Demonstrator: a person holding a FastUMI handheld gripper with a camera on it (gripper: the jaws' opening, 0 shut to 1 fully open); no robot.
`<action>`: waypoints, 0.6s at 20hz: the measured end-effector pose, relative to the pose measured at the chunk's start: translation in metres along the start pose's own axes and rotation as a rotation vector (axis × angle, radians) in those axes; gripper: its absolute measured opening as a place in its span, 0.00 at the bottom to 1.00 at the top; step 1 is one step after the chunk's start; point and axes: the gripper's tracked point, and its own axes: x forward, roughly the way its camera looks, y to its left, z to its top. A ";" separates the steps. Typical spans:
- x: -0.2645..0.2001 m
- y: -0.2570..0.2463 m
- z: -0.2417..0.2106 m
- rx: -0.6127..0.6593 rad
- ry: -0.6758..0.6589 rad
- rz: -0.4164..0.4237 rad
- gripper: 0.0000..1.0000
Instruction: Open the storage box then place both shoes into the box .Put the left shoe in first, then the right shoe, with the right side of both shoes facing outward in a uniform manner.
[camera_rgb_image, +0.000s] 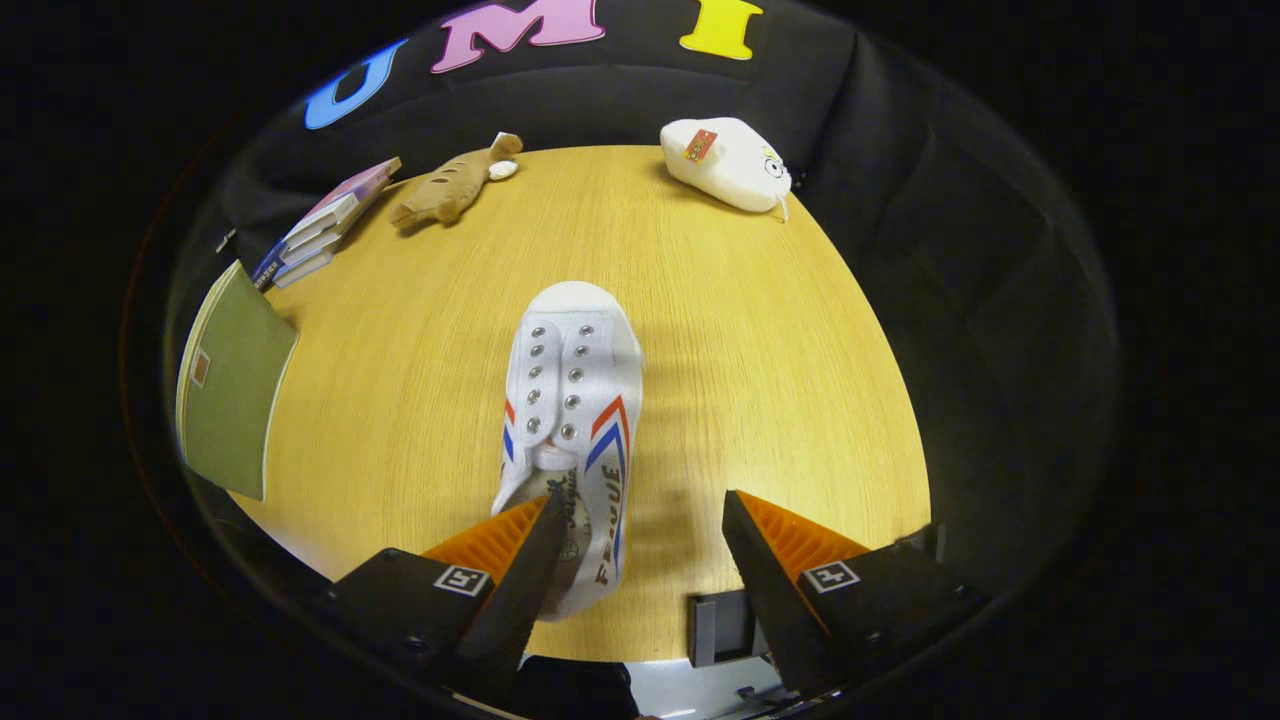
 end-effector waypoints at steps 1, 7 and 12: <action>0.006 -0.001 0.002 0.001 0.006 -0.001 0.97; 0.029 0.013 0.008 0.019 0.057 0.067 0.90; 0.033 0.028 0.007 0.059 0.067 0.135 0.43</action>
